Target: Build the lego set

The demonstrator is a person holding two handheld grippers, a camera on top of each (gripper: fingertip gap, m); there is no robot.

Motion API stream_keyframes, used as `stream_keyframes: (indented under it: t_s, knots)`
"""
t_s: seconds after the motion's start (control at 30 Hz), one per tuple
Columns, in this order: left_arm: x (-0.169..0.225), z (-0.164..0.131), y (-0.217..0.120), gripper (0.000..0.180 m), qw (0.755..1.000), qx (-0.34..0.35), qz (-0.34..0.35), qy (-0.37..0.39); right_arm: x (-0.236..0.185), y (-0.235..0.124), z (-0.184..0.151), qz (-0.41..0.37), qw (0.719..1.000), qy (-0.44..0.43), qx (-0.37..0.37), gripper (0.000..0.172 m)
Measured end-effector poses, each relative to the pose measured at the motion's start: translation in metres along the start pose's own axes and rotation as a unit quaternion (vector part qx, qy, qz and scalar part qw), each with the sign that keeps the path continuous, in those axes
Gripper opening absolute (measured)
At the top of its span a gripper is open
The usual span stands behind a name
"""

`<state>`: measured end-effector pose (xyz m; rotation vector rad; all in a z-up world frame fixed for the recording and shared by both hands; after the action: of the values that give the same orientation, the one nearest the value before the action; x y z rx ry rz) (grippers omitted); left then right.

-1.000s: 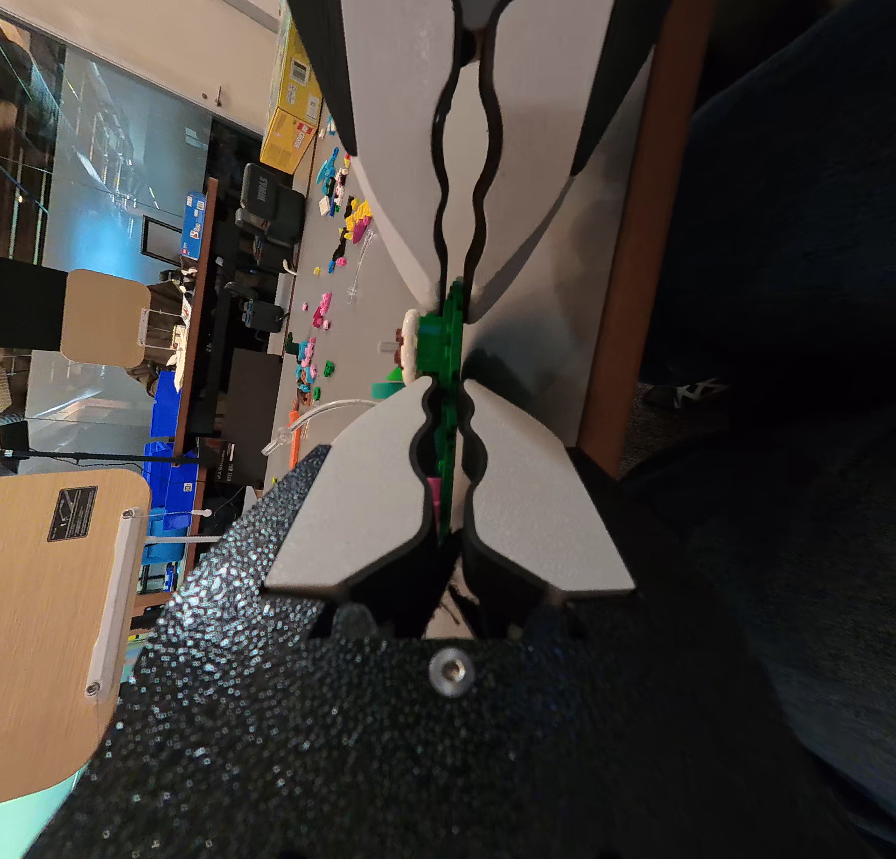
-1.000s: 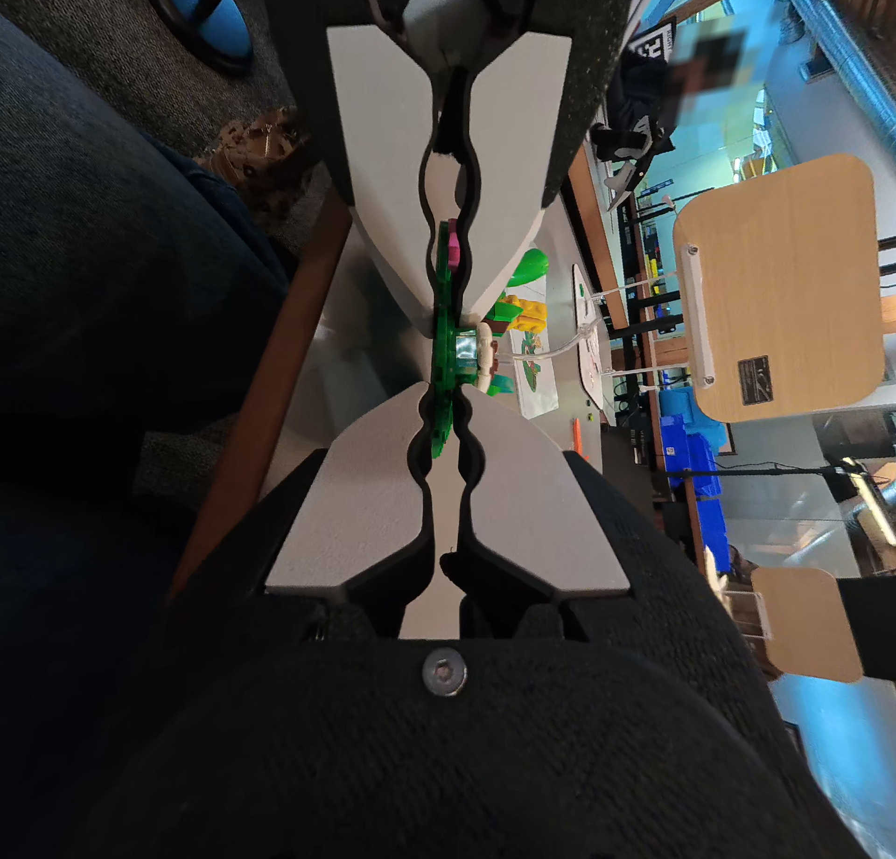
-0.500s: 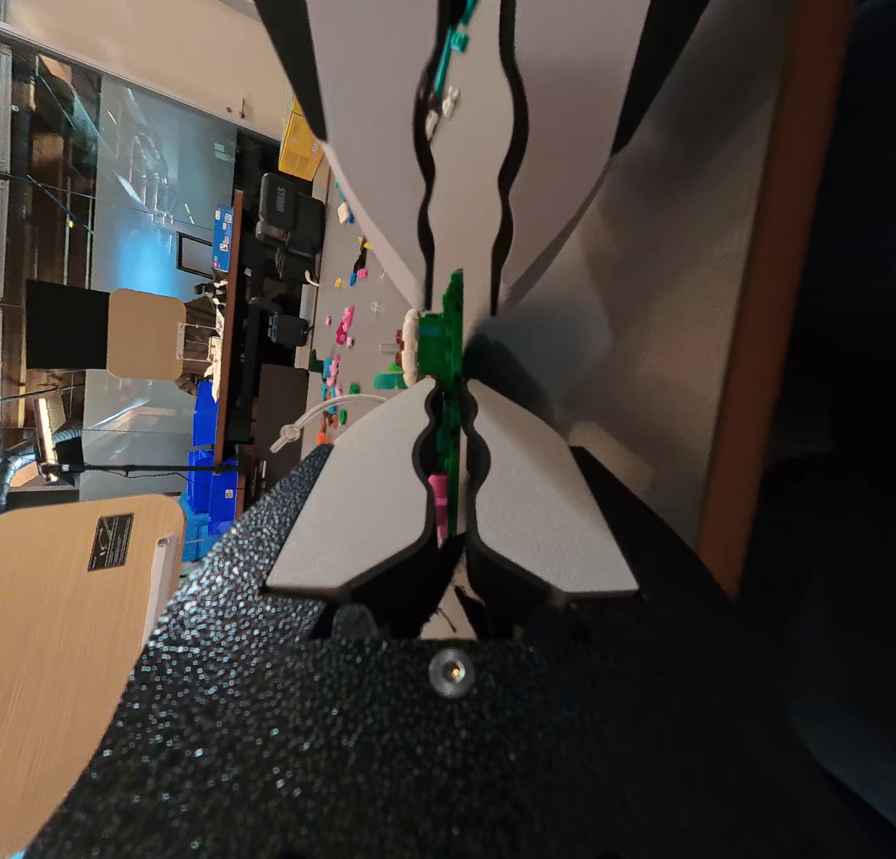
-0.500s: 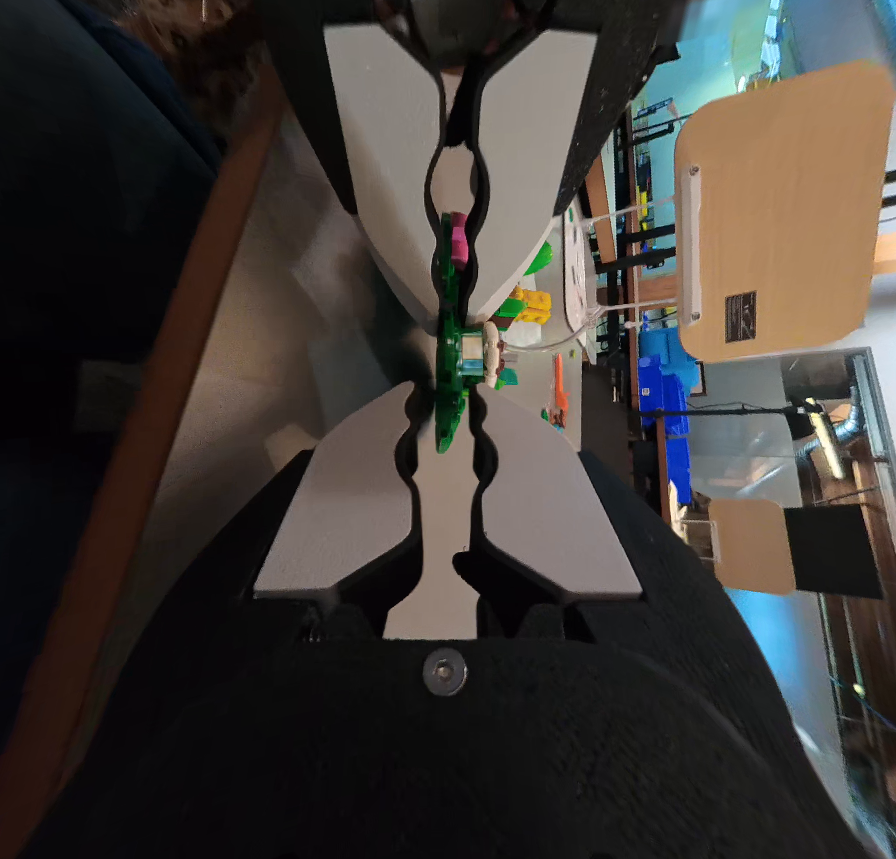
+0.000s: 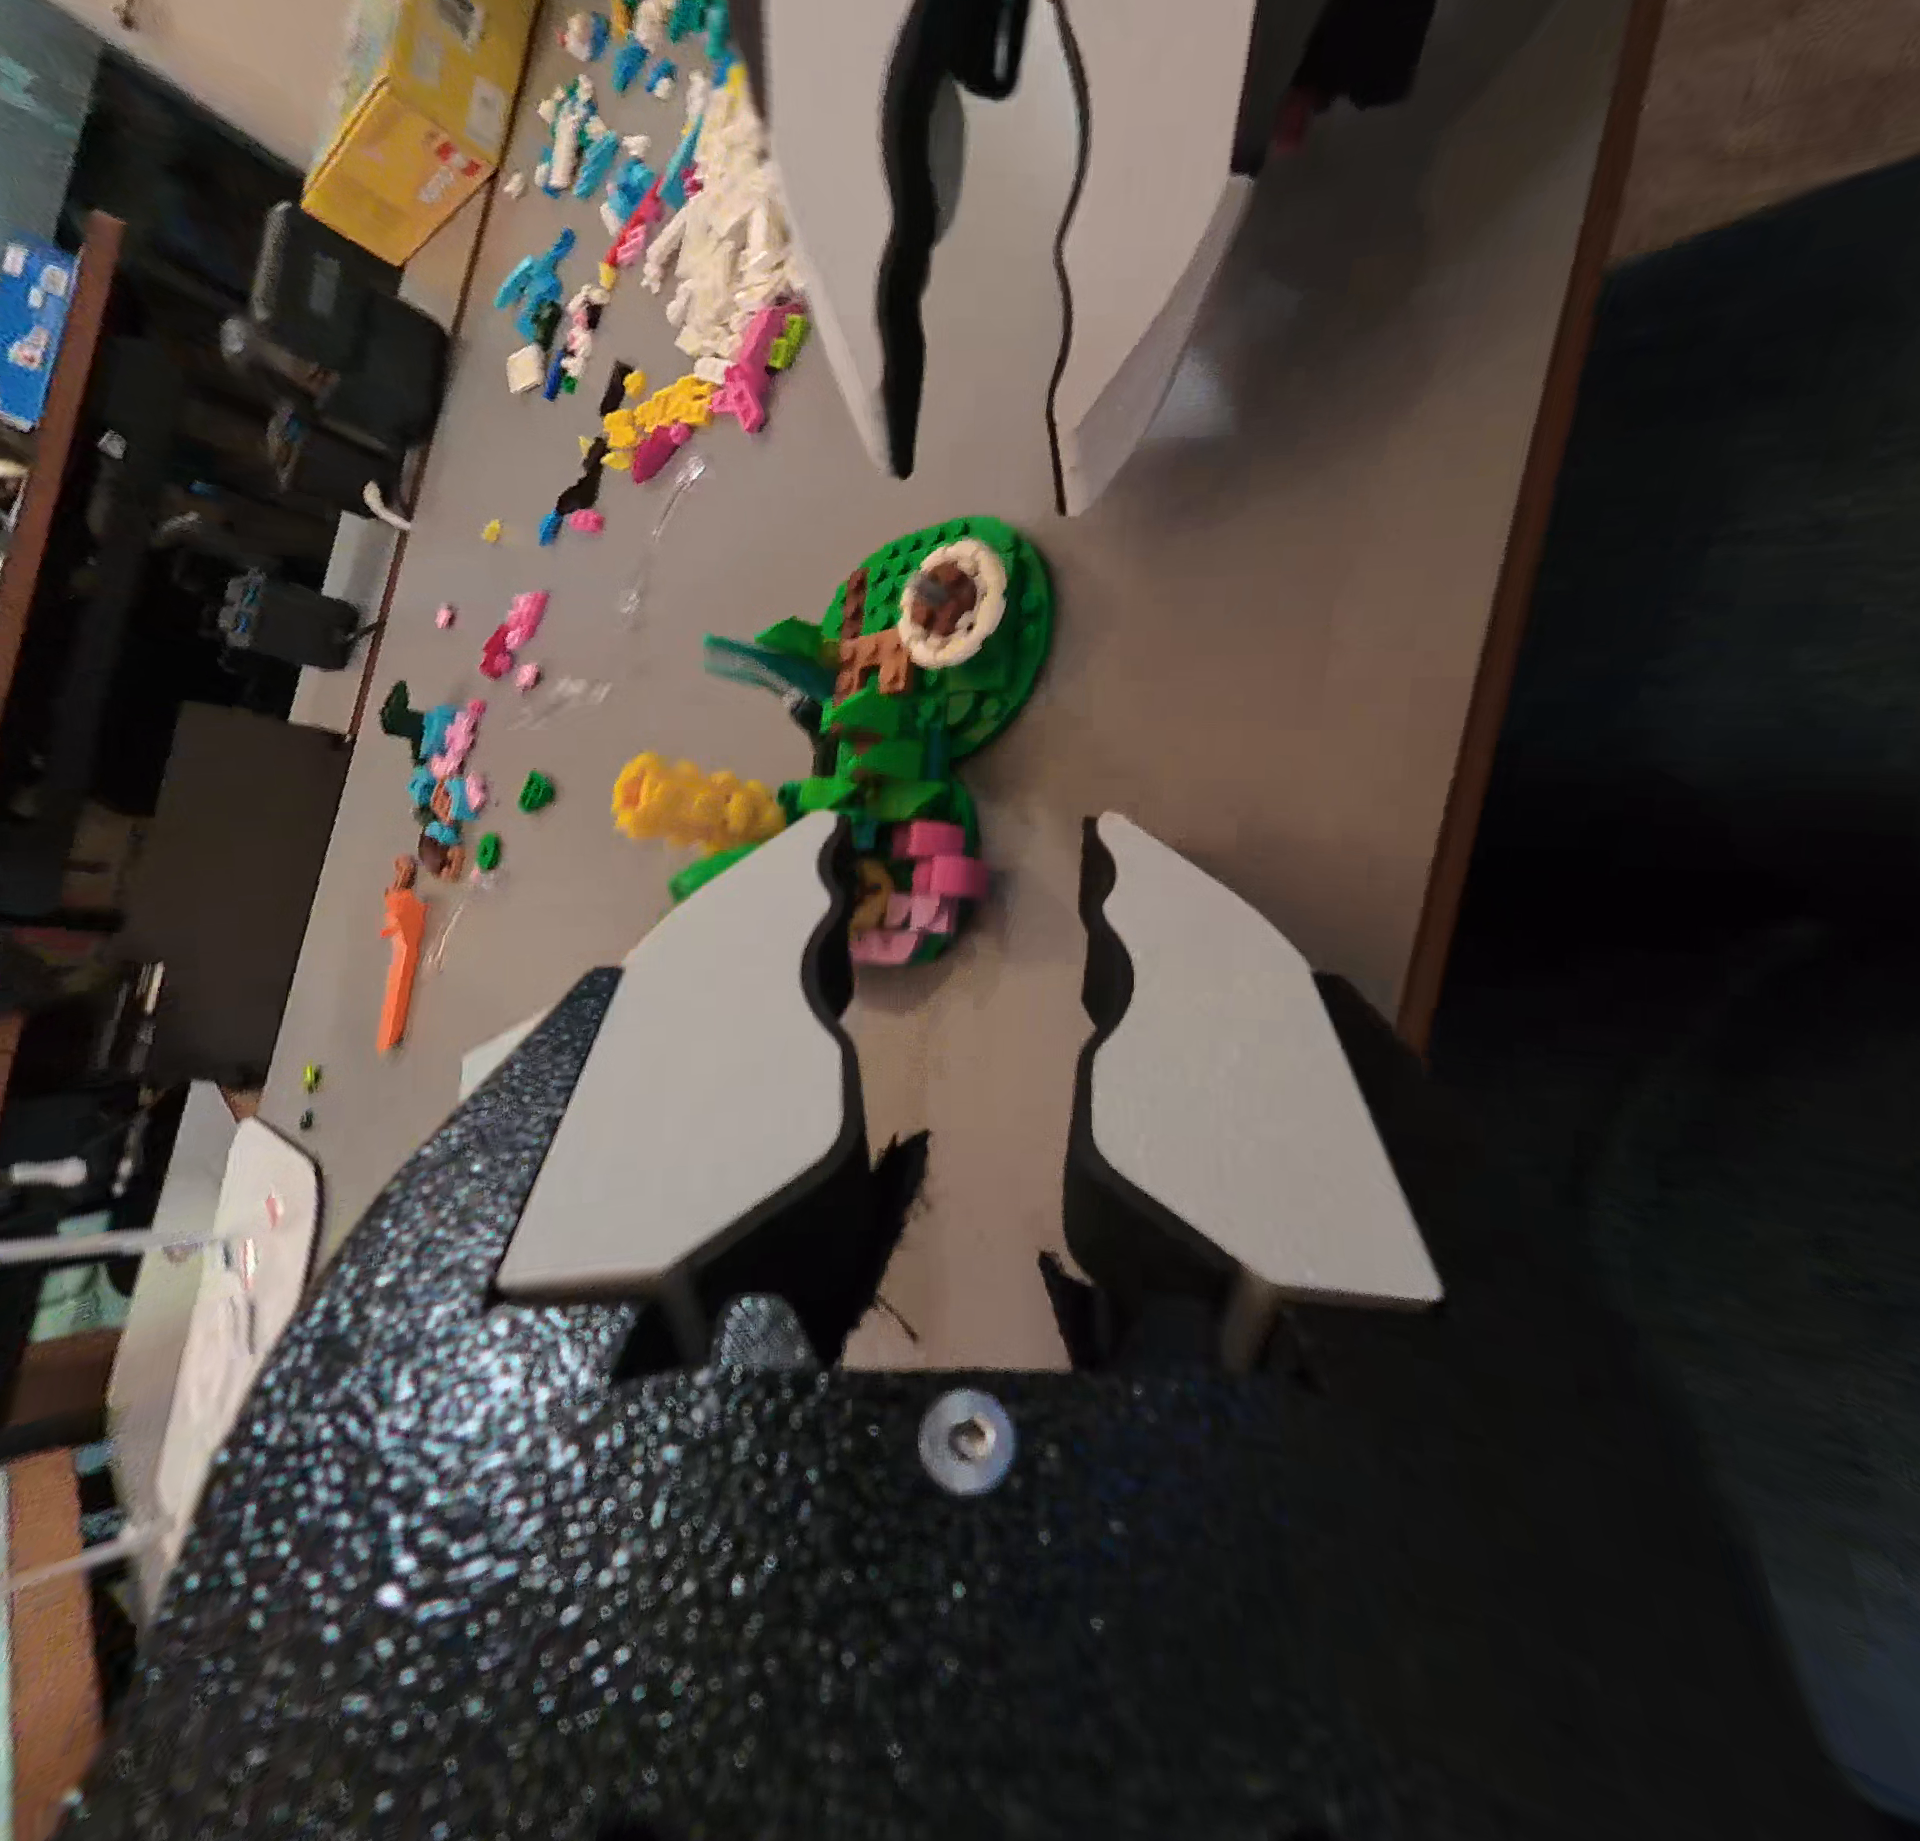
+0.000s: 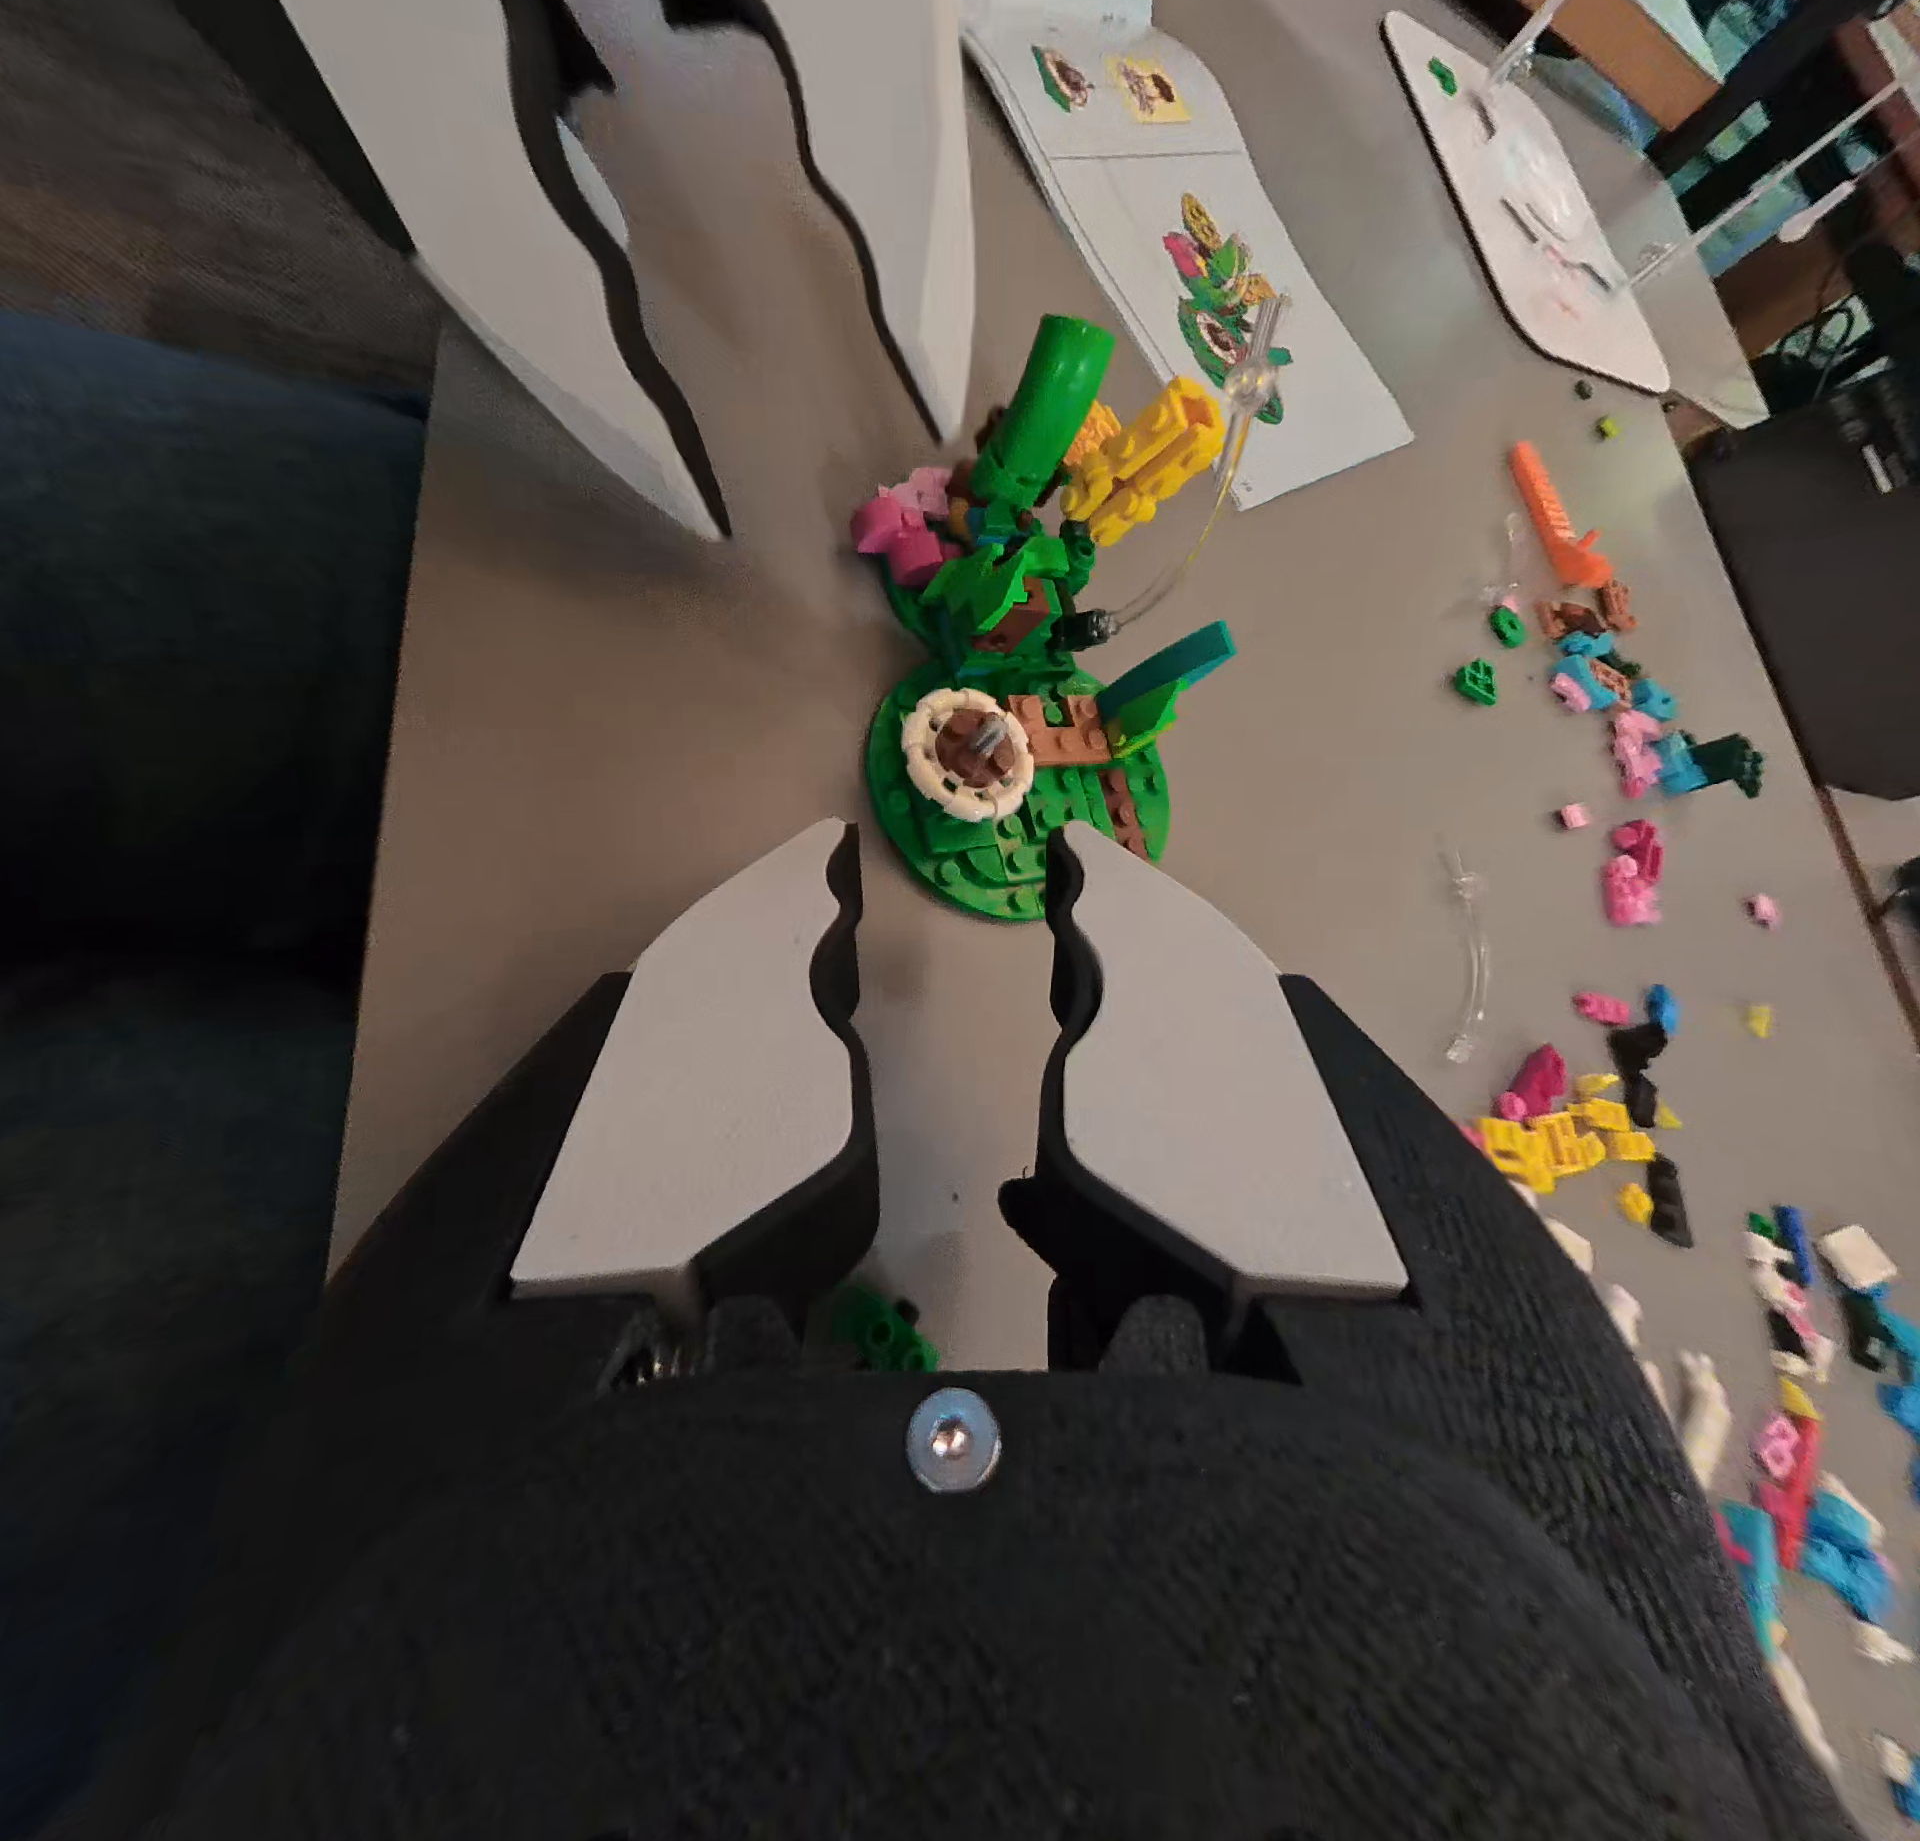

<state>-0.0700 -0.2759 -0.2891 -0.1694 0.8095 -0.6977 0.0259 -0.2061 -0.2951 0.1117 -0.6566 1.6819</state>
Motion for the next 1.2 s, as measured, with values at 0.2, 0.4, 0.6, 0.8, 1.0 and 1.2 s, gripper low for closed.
stream_keyframes:
  t_s: [0.2, 0.4, 0.6, 0.8, 1.0, 1.2]
  knots:
    - [-0.016, -0.02, -0.041, 0.047, 0.991, 0.024, 0.072, -0.112, 0.006, 0.023, 0.0, 0.038, 0.998, 0.04, 0.005, 0.036]
    - [-0.031, -0.056, -0.072, 0.046, 0.975, 0.023, 0.146, -0.165, 0.013, 0.034, -0.004, 0.034, 0.999, 0.025, -0.032, 0.027]
    - [-0.055, -0.078, -0.082, 0.048, 0.955, 0.031, 0.192, -0.223, 0.033, 0.027, -0.016, -0.067, 0.993, 0.016, -0.092, 0.025]
    - [-0.095, -0.094, -0.087, 0.057, 0.941, 0.012, 0.248, -0.231, 0.04, 0.006, 0.005, -0.102, 0.994, 0.026, -0.041, 0.037]
    - [-0.128, -0.107, -0.082, 0.078, 0.907, 0.064, 0.299, -0.29, 0.049, -0.012, 0.029, -0.146, 0.988, 0.051, 0.022, 0.039]
    - [-0.145, -0.106, -0.093, 0.067, 0.866, 0.177, 0.414, -0.218, 0.064, 0.007, 0.042, -0.098, 0.995, 0.014, -0.002, 0.039]
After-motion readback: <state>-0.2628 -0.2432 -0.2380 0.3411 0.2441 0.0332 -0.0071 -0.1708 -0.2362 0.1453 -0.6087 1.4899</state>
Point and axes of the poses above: each gripper's, where its closed fingertips meet, y out along the fingers, z out of its top, x = y × z across the jaws, the point moved 4 cm from there along -y, back along the fingers, and after that the axes turned 15 degrees about x, right-handed, at the moved point
